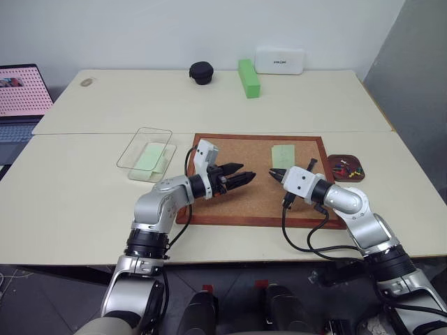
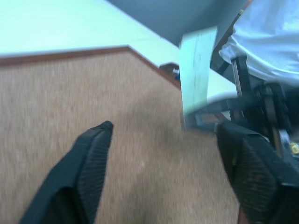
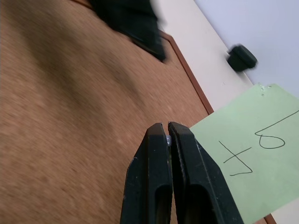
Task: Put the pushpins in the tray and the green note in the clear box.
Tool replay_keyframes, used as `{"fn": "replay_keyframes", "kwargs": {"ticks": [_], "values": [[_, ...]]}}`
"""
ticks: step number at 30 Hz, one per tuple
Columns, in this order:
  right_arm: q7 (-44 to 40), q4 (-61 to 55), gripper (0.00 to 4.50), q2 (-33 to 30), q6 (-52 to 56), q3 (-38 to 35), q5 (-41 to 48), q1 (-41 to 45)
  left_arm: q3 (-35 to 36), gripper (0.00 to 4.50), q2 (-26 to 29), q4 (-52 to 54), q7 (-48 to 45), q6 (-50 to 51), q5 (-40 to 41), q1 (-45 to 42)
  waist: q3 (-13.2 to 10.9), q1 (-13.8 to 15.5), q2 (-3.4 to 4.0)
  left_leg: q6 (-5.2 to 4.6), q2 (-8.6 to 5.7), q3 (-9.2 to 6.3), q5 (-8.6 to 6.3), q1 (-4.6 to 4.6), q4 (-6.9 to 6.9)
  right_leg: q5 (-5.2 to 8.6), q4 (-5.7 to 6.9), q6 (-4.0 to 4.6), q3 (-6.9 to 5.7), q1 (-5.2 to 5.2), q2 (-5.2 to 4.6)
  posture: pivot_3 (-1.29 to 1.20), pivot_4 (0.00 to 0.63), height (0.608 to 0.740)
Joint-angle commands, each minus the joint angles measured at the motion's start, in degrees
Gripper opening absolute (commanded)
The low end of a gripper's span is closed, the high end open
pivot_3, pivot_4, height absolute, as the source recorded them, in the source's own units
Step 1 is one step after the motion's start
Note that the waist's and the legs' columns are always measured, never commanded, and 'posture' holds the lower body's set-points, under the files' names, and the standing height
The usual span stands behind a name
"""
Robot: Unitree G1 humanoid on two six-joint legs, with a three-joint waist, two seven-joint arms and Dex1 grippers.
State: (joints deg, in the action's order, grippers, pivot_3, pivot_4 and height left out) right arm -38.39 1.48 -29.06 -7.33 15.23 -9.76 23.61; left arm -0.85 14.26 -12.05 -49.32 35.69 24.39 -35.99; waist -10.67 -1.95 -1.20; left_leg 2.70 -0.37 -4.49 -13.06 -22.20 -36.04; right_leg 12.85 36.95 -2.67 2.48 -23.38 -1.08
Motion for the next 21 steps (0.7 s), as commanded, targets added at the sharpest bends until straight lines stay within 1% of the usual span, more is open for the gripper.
{"fn": "replay_keyframes", "kwargs": {"ticks": [1,5,9,11,12,13,15,16,17,18,20,21], "values": [[-2.31,-4.88,0.00,0.10,-3.20,2.01,0.44,-0.41,-0.68,3.96,-0.71,-0.28,-2.27,0.13,1.60,-2.65,0.00,0.00,0.00,0.00,0.00,0.00,0.00,0.00,0.00,0.00,0.00,0.00,0.00,0.00,0.00,0.00,0.150,0.740],[-2.74,-5.97,0.00,1.08,-4.27,3.56,-0.22,-0.32,-1.66,3.96,-0.65,-1.05,-4.75,2.34,2.47,-4.24,0.00,-0.01,0.00,0.00,0.00,0.00,0.00,0.00,0.00,0.00,0.00,0.00,-0.01,0.00,0.00,0.00,0.150,0.740],[-1.98,-5.97,0.00,1.44,-5.52,3.92,-1.27,0.13,-3.01,3.96,-0.57,-2.34,-5.58,2.10,1.59,-4.21,0.00,-0.03,0.00,0.00,0.00,0.00,0.00,0.00,0.00,0.00,0.01,0.00,-0.01,0.00,0.00,0.00,0.150,0.740],[-1.92,-6.17,0.00,1.45,-5.74,4.07,-1.51,-0.25,-2.94,3.59,-0.70,-2.47,-5.82,2.28,1.94,-4.14,0.00,-0.03,0.00,0.00,0.00,0.00,0.00,0.00,-0.01,0.00,0.01,0.00,-0.01,0.00,0.00,0.00,0.150,0.740],[-1.95,-6.47,0.00,1.49,-5.62,4.00,-1.38,-0.61,-2.94,3.59,-0.52,-2.14,-6.33,2.82,2.48,-4.03,-0.01,-0.03,-0.01,0.00,0.00,0.00,0.00,0.00,-0.01,0.00,0.01,0.00,-0.01,0.00,0.00,0.00,0.150,0.740],[-1.93,-6.80,0.00,1.59,-5.33,3.79,-1.15,-1.02,-2.92,3.29,-0.22,-1.77,-6.74,3.25,2.86,-3.87,-0.01,-0.03,-0.01,0.00,0.00,-0.01,0.00,0.00,0.00,0.00,0.01,0.00,-0.01,0.00,0.00,0.00,0.150,0.740],[-1.90,-7.12,0.00,1.70,-5.09,3.54,-0.96,-1.43,-2.86,2.96,0.15,-1.42,-7.11,3.70,3.27,-3.71,-0.01,-0.03,-0.01,0.00,0.00,-0.01,0.00,0.00,0.00,0.00,0.01,0.01,-0.01,0.00,0.00,0.00,0.150,0.740],[-1.86,-7.14,0.00,1.69,-5.12,3.42,-0.95,-1.46,-2.68,2.69,0.30,-1.63,-7.21,3.61,3.30,-3.82,-0.01,-0.03,-0.01,0.00,0.00,-0.01,0.00,0.00,0.00,0.00,0.01,0.01,-0.01,0.00,0.00,0.00,0.150,0.740],[-1.84,-7.15,0.00,1.68,-5.17,3.34,-0.95,-1.47,-2.55,2.61,0.38,-1.81,-7.28,3.56,3.31,-3.92,-0.01,-0.03,-0.01,0.00,0.00,-0.01,0.00,0.00,0.00,0.00,0.01,0.01,-0.01,0.00,0.00,0.00,0.150,0.740],[-1.73,-7.16,0.00,1.82,-5.07,3.17,-0.84,-1.49,-2.41,2.34,0.42,-1.95,-7.27,3.57,3.36,-4.02,-0.01,-0.03,-0.01,0.00,0.01,-0.01,0.00,0.00,0.00,0.00,0.01,0.01,-0.01,0.00,0.00,0.00,0.150,0.740],[-1.60,-7.20,0.00,2.10,-4.90,3.07,-0.83,-1.34,-2.42,2.03,0.47,-1.99,-7.31,3.54,3.40,-4.07,-0.01,-0.03,-0.01,0.00,0.00,-0.01,0.00,0.00,-0.01,0.00,0.02,0.01,-0.01,0.00,0.00,0.00,0.150,0.740],[-1.54,-7.18,0.00,2.24,-4.85,3.09,-0.86,-1.24,-2.56,1.77,0.42,-2.22,-6.94,3.21,3.01,-4.10,-0.01,-0.03,-0.01,0.00,0.00,-0.01,0.00,0.00,-0.01,0.00,0.01,0.01,-0.01,0.00,0.00,0.00,0.150,0.740]]}}
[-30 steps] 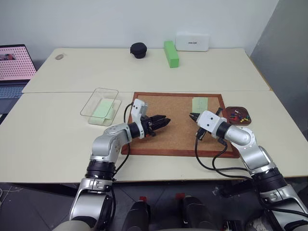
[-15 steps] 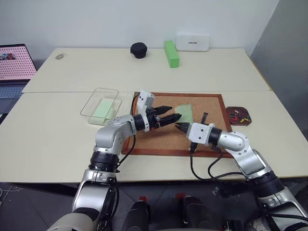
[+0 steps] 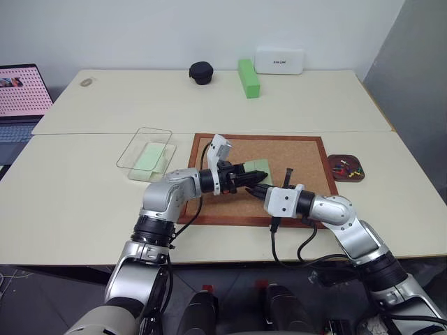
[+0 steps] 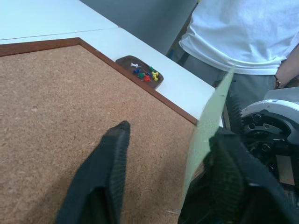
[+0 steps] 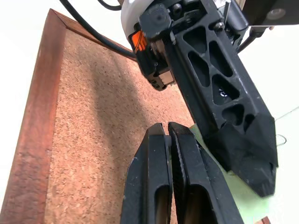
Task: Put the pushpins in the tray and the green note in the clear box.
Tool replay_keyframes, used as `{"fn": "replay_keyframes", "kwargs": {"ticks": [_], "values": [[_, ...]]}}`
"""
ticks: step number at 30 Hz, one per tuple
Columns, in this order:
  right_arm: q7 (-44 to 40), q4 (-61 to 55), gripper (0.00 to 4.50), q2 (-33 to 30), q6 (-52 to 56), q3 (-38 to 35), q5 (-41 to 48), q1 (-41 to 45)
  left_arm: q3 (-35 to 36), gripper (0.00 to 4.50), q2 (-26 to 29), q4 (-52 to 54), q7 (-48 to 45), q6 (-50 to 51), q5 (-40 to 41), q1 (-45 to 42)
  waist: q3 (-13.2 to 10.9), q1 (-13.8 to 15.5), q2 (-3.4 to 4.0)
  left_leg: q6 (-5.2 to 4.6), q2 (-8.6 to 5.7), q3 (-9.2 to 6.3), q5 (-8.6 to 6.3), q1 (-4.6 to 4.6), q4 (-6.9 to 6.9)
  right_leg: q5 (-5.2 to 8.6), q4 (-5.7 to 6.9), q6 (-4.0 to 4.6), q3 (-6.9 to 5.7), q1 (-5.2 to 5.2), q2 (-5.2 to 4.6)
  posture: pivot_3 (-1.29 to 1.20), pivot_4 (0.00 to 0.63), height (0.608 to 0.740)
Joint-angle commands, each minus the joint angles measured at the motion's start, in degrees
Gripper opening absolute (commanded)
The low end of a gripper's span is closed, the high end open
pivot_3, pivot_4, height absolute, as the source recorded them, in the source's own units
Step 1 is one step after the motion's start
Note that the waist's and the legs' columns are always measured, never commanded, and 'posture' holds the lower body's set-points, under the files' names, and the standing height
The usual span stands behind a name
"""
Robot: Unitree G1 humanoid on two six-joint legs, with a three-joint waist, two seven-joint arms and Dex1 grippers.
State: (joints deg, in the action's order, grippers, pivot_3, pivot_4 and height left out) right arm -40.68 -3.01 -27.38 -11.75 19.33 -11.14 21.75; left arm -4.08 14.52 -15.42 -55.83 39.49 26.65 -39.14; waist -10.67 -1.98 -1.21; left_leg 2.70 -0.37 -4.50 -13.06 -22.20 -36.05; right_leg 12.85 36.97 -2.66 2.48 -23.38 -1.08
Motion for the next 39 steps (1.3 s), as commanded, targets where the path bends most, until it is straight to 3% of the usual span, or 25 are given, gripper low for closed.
{"fn": "replay_keyframes", "kwargs": {"ticks": [1,9,20,24,31,39], "values": [[0.78,-2.65,0.00,0.66,-0.44,-0.97,0.48,0.69,0.62,1.68,0.02,0.80,0.01,-0.88,0.42,-1.01,0.00,0.00,0.00,0.00,0.00,0.00,0.00,0.00,0.00,0.00,0.00,0.00,0.00,0.00,0.00,0.00,0.150,0.740],[0.73,-2.23,0.00,0.61,-0.86,-1.28,0.39,0.94,0.74,0.06,-0.21,0.62,0.31,-0.91,0.56,-1.04,0.00,0.01,0.00,0.00,0.00,0.00,0.00,0.00,0.00,0.00,0.00,0.00,-0.01,0.00,0.00,0.00,0.150,0.740],[0.21,-8.30,0.00,1.68,5.91,-3.47,5.04,0.09,-2.42,0.06,1.53,-0.15,0.78,-7.45,-5.09,0.55,0.00,0.05,0.00,0.00,0.01,-0.01,0.00,0.00,0.00,0.00,0.01,0.00,0.00,0.00,0.00,0.00,0.150,0.740],[0.03,-15.89,0.00,3.98,18.05,-7.15,14.11,-0.53,-3.72,0.06,2.06,-2.33,0.74,-12.38,-8.12,-0.11,0.00,0.13,0.00,0.00,0.00,-0.02,0.00,-0.01,0.00,0.00,0.00,0.00,0.00,0.00,-0.01,0.00,0.150,0.740],[1.63,-24.33,0.00,5.08,32.62,-11.34,22.58,-2.07,-3.28,0.06,1.61,-4.09,0.82,-13.86,-8.69,-1.37,0.00,0.18,0.00,0.00,-0.01,-0.08,0.00,-0.07,0.00,0.00,-0.01,0.01,-0.05,0.00,-0.02,0.00,0.150,0.740],[4.16,-22.06,0.00,5.32,32.43,-10.17,20.68,-1.66,-2.86,0.06,1.32,-4.40,0.99,-13.24,-8.13,-2.19,0.00,0.07,0.00,0.00,0.00,-0.06,0.00,-0.13,0.00,0.00,-0.01,0.01,-0.06,-0.07,0.00,0.00,0.150,0.740]]}}
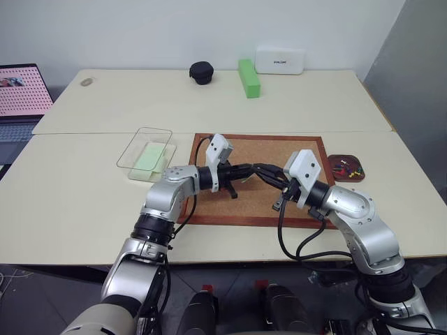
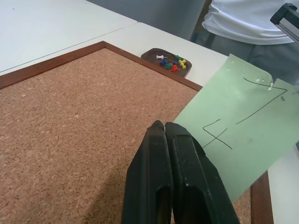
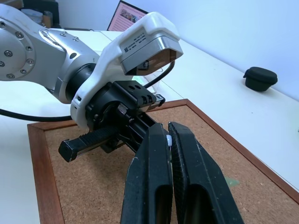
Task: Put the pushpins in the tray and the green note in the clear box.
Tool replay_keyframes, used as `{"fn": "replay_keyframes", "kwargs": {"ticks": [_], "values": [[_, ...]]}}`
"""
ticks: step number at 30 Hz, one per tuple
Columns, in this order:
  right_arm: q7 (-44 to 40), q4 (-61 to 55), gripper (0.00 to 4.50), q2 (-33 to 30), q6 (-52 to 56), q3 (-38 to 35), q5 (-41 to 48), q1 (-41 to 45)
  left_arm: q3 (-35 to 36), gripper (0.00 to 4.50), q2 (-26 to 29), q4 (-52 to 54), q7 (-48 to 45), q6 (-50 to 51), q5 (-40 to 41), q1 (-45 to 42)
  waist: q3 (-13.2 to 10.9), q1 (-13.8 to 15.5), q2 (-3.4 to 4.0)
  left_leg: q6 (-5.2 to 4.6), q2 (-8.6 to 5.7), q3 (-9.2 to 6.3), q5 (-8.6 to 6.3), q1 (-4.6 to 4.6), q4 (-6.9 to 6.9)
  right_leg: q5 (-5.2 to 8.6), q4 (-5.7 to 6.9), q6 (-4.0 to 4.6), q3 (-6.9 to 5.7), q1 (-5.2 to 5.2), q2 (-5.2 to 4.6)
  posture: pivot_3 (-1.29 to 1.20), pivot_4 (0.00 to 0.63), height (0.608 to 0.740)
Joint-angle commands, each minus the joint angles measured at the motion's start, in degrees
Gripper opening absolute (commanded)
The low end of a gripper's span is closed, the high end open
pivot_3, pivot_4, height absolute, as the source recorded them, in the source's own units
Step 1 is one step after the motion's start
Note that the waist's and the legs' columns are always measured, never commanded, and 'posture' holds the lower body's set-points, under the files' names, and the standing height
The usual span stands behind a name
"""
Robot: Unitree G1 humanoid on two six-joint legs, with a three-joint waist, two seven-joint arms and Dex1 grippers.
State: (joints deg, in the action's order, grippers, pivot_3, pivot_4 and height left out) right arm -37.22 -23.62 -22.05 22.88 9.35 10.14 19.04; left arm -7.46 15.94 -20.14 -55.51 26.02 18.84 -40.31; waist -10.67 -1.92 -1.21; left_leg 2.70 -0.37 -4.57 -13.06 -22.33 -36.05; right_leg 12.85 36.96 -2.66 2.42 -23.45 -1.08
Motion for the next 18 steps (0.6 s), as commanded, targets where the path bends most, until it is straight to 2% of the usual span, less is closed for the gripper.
{"fn": "replay_keyframes", "kwargs": {"ticks": [1,13,18], "values": [[0.76,-1.19,0.00,-0.20,-2.44,-0.02,-0.89,0.91,0.50,0.06,-0.05,0.47,0.67,0.17,-0.31,-0.94,0.00,0.01,0.00,0.00,0.00,0.00,0.00,-0.02,0.00,0.00,0.00,0.00,0.00,-0.02,0.00,0.00,0.150,0.740],[-0.50,1.69,0.00,-1.89,-3.25,1.09,-2.26,-1.18,2.25,0.06,-0.74,2.17,3.90,0.53,0.94,-0.19,0.00,0.02,0.00,0.00,0.00,0.00,0.00,-0.05,0.00,0.00,0.01,0.00,0.00,-0.05,0.00,0.00,0.150,0.740],[-0.08,2.48,0.00,-2.36,-3.42,0.32,-2.36,-0.99,11.04,0.06,-3.71,0.56,11.05,9.89,8.30,-3.32,0.00,0.03,0.00,0.00,0.00,-0.01,0.00,-0.06,-0.02,-0.01,0.00,-0.01,-0.01,-0.05,0.00,0.00,0.150,0.740]]}}
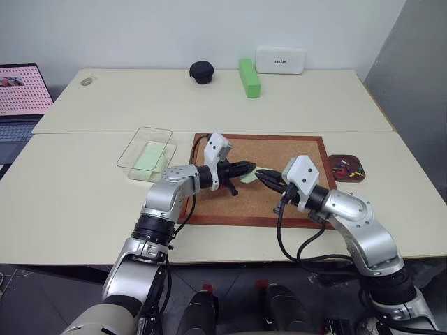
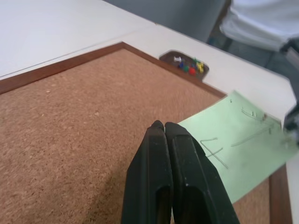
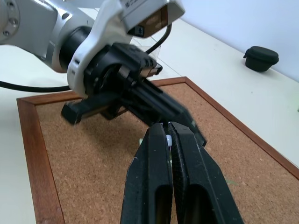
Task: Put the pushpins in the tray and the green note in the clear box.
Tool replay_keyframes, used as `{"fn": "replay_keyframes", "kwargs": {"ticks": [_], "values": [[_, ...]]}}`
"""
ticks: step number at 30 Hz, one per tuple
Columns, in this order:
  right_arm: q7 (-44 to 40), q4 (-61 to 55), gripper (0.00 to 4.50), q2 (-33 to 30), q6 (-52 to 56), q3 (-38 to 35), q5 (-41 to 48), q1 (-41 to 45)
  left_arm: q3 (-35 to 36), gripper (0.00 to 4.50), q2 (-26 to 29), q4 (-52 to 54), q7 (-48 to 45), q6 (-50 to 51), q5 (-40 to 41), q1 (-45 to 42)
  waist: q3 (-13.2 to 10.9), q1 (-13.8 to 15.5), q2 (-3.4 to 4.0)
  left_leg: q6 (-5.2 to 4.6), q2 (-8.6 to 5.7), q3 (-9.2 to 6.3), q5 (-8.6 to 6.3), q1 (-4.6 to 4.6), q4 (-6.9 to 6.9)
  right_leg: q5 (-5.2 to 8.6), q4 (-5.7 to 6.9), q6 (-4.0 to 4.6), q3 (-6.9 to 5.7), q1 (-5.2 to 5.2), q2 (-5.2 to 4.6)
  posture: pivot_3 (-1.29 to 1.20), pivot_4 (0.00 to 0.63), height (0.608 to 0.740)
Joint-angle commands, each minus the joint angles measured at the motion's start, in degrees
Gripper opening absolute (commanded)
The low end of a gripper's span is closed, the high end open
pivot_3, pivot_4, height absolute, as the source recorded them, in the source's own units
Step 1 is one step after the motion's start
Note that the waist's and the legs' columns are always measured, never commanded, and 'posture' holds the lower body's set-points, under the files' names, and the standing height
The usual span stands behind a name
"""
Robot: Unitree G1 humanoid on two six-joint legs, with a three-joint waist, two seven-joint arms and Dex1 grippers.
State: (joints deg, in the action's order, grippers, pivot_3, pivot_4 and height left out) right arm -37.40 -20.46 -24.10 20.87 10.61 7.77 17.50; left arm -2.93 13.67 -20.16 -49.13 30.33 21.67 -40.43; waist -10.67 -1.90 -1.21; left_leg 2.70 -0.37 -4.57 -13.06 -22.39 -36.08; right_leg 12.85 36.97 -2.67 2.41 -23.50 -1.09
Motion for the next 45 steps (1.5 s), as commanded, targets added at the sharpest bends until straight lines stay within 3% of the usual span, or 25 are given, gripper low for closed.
{"fn": "replay_keyframes", "kwargs": {"ticks": [1,5,15,19,25,34,42,45], "values": [[0.36,-0.60,0.00,-0.18,-1.14,-1.23,0.32,0.52,8.02,0.06,-1.74,0.59,5.55,7.25,6.86,-3.61,-0.01,0.01,-0.01,0.00,0.00,0.00,0.00,-0.01,0.00,0.00,0.00,0.00,0.00,0.00,0.00,0.00,0.150,0.740],[1.45,0.01,0.00,0.73,0.64,-2.56,1.81,0.55,10.07,0.46,-1.44,1.97,6.27,10.87,9.29,-3.67,0.00,-0.15,-0.01,0.00,0.01,-0.01,0.00,0.00,0.00,0.00,0.01,0.00,-0.02,0.00,0.01,0.00,0.150,0.740],[4.62,3.59,0.00,2.75,1.91,-5.18,2.22,3.33,11.65,2.37,-1.80,7.43,6.59,18.63,14.31,-0.92,0.00,-0.01,-0.01,0.01,0.00,-0.02,0.00,-0.01,0.00,0.00,0.02,0.00,-0.02,-0.01,0.00,0.00,0.150,0.740],[5.52,4.23,0.00,2.15,1.18,-6.03,1.38,4.36,20.34,3.10,-3.25,5.80,13.54,27.56,22.48,-2.36,0.00,-0.08,-0.01,0.00,0.00,-0.01,0.00,-0.01,-0.01,-0.01,0.02,0.00,-0.01,-0.02,-0.01,0.00,0.150,0.740],[6.06,4.32,0.00,0.00,-7.86,-4.92,-3.68,6.01,35.87,4.31,-10.07,0.16,33.11,40.75,35.66,-4.14,-0.01,-0.01,-0.01,0.00,-0.01,-0.04,0.00,-0.02,-0.02,-0.01,0.02,-0.01,-0.03,-0.01,-0.01,0.00,0.150,0.740],[3.50,3.95,0.00,-1.55,-22.14,-0.53,-8.48,5.78,39.41,4.31,-18.14,4.12,43.86,48.03,49.02,-3.99,-0.01,-0.01,-0.03,0.03,-0.06,-0.02,0.01,-0.01,-0.03,-0.02,0.00,-0.03,-0.02,0.02,-0.06,0.00,0.150,0.740],[4.46,5.91,0.00,-1.00,-27.58,0.87,-11.65,6.10,37.47,4.31,-21.14,5.75,47.97,44.82,53.82,-4.28,-0.01,0.02,-0.04,0.07,-0.05,0.00,0.03,0.03,-0.03,-0.02,0.02,-0.03,0.02,0.02,-0.04,0.00,0.150,0.740],[4.80,6.90,0.00,-1.04,-28.03,0.25,-11.76,6.12,36.55,3.92,-20.35,5.96,47.83,43.95,54.44,-3.59,-0.01,0.08,-0.05,0.09,-0.05,0.00,0.04,0.02,-0.03,-0.02,0.02,-0.03,0.02,0.02,-0.04,0.00,0.150,0.740]]}}
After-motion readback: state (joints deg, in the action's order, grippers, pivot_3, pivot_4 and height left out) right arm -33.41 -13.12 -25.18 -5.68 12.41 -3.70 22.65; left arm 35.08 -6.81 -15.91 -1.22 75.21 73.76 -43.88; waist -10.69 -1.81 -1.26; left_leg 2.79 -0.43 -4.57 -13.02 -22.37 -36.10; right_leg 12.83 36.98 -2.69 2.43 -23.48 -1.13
